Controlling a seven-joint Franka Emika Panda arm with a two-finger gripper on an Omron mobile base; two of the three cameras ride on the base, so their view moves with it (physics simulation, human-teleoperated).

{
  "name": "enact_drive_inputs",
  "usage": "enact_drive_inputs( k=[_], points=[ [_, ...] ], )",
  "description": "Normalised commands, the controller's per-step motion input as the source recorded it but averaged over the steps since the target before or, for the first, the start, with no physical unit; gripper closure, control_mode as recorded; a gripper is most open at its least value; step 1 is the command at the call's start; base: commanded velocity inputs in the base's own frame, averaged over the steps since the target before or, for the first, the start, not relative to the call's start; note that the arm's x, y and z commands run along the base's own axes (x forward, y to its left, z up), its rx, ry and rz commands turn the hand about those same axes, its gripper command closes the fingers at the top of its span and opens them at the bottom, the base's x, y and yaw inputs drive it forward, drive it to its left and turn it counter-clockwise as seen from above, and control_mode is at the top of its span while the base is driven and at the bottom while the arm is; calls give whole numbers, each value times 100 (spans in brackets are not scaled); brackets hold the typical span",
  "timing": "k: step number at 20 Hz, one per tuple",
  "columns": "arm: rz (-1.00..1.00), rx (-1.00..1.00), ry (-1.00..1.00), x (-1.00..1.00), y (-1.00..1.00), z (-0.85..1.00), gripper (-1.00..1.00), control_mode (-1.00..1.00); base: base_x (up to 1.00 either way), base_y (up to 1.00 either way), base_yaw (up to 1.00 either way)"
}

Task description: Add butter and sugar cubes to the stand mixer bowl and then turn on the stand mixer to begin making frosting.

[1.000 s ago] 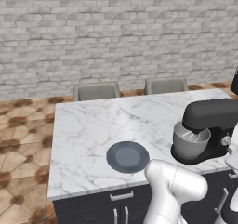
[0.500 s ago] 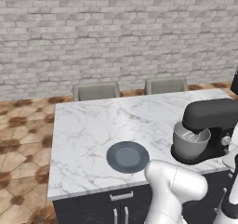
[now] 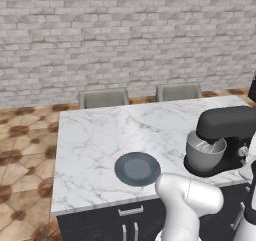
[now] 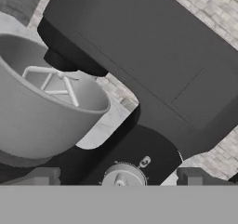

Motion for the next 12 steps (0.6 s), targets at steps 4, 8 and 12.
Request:
enact_drive_inputs(
  k=[4,8,12],
  points=[
    [0,0,3,20,-10,-14,-100,-100,0,0,0],
    [0,0,3,18,-5,-15,-100,-100,0,0,0],
    [0,0,2,13,-3,-18,-100,-100,0,0,0]
  ],
)
